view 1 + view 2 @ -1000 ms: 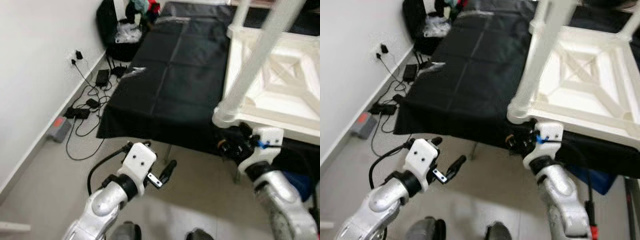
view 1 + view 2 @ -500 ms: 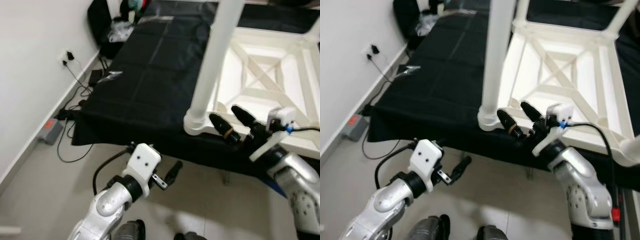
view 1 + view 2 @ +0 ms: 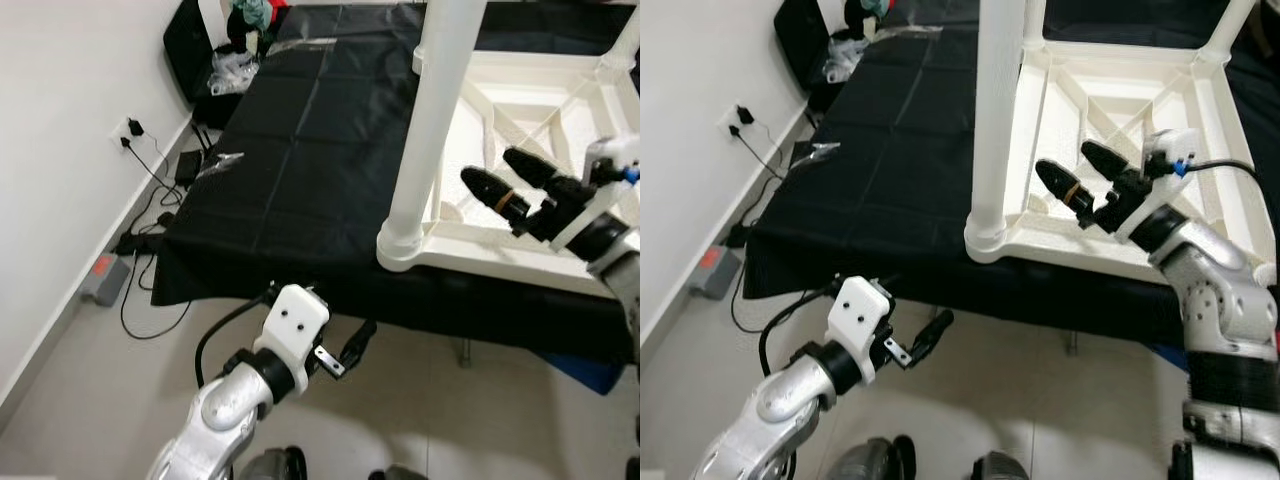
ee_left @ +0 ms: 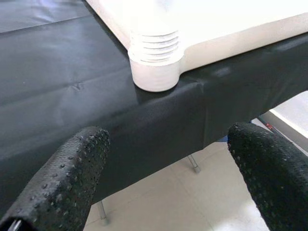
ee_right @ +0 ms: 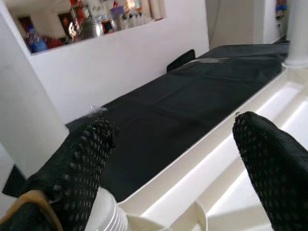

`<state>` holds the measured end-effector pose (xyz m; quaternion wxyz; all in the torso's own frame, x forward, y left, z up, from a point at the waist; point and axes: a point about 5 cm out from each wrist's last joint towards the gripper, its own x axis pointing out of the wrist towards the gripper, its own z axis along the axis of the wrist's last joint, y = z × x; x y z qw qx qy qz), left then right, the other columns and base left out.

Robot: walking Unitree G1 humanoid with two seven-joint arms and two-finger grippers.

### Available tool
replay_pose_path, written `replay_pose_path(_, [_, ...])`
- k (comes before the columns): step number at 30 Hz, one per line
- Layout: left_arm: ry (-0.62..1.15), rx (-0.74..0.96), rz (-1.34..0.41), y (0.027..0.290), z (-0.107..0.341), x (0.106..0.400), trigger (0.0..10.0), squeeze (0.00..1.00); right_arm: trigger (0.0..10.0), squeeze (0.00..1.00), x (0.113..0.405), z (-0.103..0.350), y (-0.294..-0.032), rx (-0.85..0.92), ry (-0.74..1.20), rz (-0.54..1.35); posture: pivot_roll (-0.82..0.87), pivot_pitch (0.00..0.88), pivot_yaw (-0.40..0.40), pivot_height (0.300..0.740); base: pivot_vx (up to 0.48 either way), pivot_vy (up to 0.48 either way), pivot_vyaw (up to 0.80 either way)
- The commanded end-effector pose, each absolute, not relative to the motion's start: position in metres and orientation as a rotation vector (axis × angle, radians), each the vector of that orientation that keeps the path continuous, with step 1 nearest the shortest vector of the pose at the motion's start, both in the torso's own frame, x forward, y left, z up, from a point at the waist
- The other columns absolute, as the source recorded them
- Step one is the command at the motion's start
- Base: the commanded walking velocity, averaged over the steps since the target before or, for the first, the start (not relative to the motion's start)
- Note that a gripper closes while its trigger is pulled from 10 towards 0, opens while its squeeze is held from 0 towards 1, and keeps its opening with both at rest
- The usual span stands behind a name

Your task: Building children table

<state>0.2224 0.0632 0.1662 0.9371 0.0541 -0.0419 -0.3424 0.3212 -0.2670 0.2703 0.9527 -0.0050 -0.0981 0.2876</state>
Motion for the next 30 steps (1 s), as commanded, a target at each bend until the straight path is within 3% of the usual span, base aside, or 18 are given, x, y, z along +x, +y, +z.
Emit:
replay_pose_path(1, [-0.059,0.109,-0.698,0.065,0.161,0.221,10.0,0.00,10.0,0.00,0.327,0.263,-0.276,-0.074,-0.145,0.551,0.15,0.234,0.012,0.740,0.000,0.000,0.00])
replay_pose_path(6, [-0.061,0.113,-0.697,0.065,0.161,0.220,10.0,0.00,10.0,0.00,0.334,0.264,-0.299,-0.167,-0.094,0.481,0.16,0.232,0.010,0.740,0.000,0.000,0.00])
replay_pose_path(15, [-0.060,0.116,-0.704,0.065,0.159,0.219,10.0,0.00,10.0,0.00,0.327,0.262,-0.324,-0.224,0.039,0.521,0.15,0.224,0.007,0.740,0.000,0.000,0.00])
replay_pose_path(17, [-0.063,0.119,-0.710,0.064,0.160,0.218,10.0,0.00,10.0,0.00,0.314,0.254,-0.333,-0.244,0.148,0.653,0.15,0.215,0.004,0.740,0.000,0.000,0.00])
replay_pose_path(19, [-0.063,0.119,-0.710,0.064,0.160,0.218,10.0,0.00,10.0,0.00,0.314,0.254,-0.333,-0.244,0.148,0.653,0.15,0.215,0.004,0.740,0.000,0.000,0.00])
replay_pose_path(21, [-0.066,0.119,-0.715,0.063,0.160,0.217,10.0,0.00,10.0,0.00,0.304,0.253,-0.329,-0.184,0.177,0.831,0.15,0.209,0.005,0.740,0.000,0.000,0.00])
replay_pose_path(25, [-0.070,0.108,-0.724,0.060,0.161,0.216,10.0,0.00,10.0,0.00,0.304,0.259,-0.311,-0.105,0.115,1.008,0.15,0.200,0.003,0.740,0.000,0.000,0.00])
replay_pose_path(30, [-0.074,0.111,-0.730,0.059,0.161,0.214,10.0,0.00,10.0,0.00,0.309,0.262,-0.302,-0.081,0.084,1.054,0.15,0.182,0.003,0.740,0.000,0.000,0.00])
